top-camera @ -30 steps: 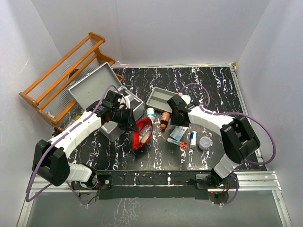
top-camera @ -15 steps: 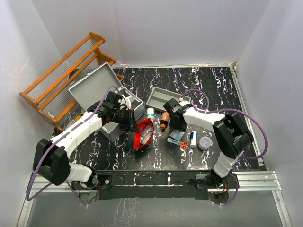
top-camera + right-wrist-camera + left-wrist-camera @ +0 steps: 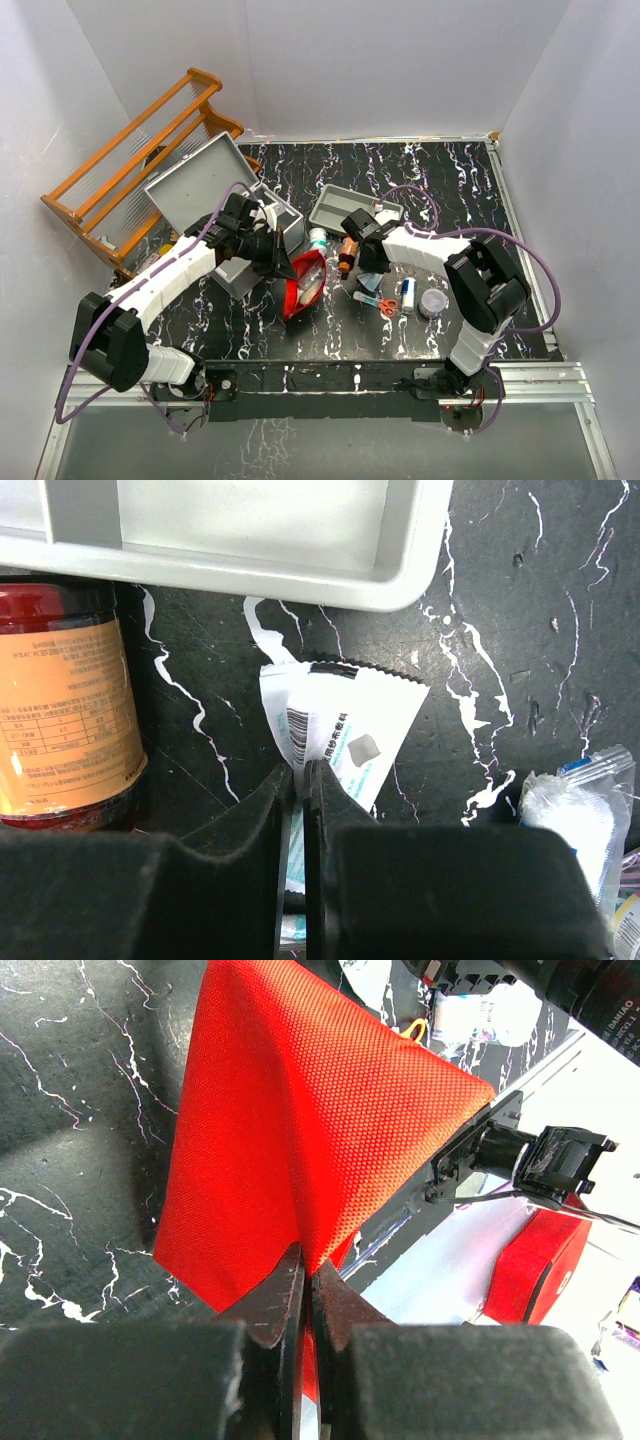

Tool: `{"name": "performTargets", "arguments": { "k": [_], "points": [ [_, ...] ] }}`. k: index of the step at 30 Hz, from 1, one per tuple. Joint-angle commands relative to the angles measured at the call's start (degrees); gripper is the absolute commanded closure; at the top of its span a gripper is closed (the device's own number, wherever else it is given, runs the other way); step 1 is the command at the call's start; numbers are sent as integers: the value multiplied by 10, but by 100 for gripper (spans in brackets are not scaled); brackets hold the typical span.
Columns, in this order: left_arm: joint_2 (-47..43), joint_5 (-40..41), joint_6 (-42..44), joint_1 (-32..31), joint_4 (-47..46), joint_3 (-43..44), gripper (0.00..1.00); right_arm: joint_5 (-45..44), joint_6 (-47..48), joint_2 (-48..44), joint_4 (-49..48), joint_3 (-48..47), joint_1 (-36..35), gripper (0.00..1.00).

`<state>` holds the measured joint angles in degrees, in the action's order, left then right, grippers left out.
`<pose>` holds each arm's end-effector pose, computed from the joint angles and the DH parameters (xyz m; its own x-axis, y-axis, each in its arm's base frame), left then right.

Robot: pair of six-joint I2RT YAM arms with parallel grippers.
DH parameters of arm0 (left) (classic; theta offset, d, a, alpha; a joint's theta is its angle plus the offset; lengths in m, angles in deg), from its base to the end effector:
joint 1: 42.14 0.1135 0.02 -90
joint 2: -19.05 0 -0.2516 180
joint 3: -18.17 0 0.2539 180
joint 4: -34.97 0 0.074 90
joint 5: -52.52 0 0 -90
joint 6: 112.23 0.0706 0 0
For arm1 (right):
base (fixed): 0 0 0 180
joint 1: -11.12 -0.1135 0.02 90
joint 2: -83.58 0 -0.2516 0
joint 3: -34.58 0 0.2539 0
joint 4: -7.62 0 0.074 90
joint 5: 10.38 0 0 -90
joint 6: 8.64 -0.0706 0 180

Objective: Organize the medicine kit

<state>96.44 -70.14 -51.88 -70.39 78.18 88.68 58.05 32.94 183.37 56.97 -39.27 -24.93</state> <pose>0.2487 -0.1769 0.2263 -0.9352 0.0297 -0.3528 0.2771 0.6817 -0.6771 0.2793 0.1712 0.1153 -0.8719 0.2258 -0.4345 0.2718 0.9612 -0.0460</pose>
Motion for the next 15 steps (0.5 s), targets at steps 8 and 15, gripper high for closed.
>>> {"name": "performTargets", "arguments": {
  "k": [8, 15],
  "points": [
    [0, -42, -13, 0, -20, -1, 100, 39, 33, -176, -107, 74, 1, 95],
    [7, -49, -16, 0, -25, 3, 100, 153, 61, -328, -232, 128, -1, 91]
  ]
}}
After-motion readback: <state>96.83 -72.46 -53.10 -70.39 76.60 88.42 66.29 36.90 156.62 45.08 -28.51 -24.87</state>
